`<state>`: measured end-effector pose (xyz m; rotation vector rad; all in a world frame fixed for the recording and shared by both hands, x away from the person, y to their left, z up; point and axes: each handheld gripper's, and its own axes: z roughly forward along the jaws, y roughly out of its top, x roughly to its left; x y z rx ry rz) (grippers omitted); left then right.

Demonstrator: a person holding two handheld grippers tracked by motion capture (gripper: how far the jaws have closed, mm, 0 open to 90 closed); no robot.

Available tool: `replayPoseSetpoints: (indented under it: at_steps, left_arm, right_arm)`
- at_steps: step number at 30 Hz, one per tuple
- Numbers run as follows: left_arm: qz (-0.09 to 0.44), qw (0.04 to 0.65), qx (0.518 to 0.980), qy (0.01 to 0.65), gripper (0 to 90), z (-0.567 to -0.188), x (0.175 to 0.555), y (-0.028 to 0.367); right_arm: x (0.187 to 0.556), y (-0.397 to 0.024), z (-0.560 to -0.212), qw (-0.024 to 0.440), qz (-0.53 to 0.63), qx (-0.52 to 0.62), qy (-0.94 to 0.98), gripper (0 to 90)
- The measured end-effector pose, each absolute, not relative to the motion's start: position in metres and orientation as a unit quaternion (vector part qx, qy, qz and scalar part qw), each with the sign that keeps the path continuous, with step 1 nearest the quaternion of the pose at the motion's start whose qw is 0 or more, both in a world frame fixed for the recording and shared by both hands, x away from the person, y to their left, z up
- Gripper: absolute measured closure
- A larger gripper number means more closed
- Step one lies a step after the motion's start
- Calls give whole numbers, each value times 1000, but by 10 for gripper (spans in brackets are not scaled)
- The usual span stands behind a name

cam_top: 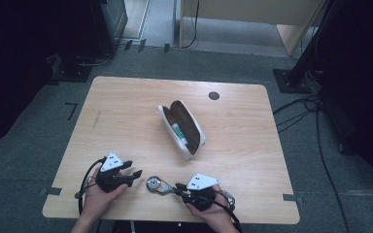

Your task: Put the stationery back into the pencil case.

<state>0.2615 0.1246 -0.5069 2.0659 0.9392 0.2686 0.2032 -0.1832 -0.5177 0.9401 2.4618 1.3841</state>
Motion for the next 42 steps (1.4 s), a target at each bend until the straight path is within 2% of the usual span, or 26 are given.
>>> replayPoseSetpoints:
  at_steps: [7, 13, 21, 26, 27, 28, 30, 34, 35, 37, 42]
  left_arm:
    - [80, 417, 835, 350, 476, -508, 259, 118]
    - [57, 423, 847, 318, 522, -508, 255, 114]
    - [45, 420, 857, 294, 537, -510, 252, 108]
    - [31, 414, 869, 268, 498, -513, 249, 102]
    - [43, 406, 873, 266, 481, -514, 248, 100]
    - [41, 405, 873, 268, 415, -514, 249, 100]
    - [30, 409, 874, 261, 424, -515, 249, 99]
    - [42, 405, 878, 251, 411, -516, 247, 94]
    - [42, 404, 878, 253, 413, -516, 247, 95]
    - [44, 405, 877, 255, 422, -516, 248, 95]
    - [48, 403, 878, 254, 426, -516, 247, 95]
  right_arm:
    - [203, -174, -521, 76, 456, 316, 828, 785]
    - [199, -166, -521, 92, 437, 305, 841, 783]
    - [199, -166, -522, 94, 421, 305, 849, 821]
    - [201, -168, -522, 87, 424, 316, 844, 824]
    - [201, -169, -522, 79, 428, 322, 841, 870]
    - [203, -172, -522, 68, 444, 325, 832, 900]
    - [205, -176, -522, 56, 447, 346, 823, 900]
    - [207, -177, -522, 56, 447, 347, 823, 900]
    - [207, -177, -522, 56, 446, 346, 823, 896]
    - [207, -177, -522, 53, 447, 344, 824, 813]
    - [204, -170, -523, 59, 437, 335, 833, 671]
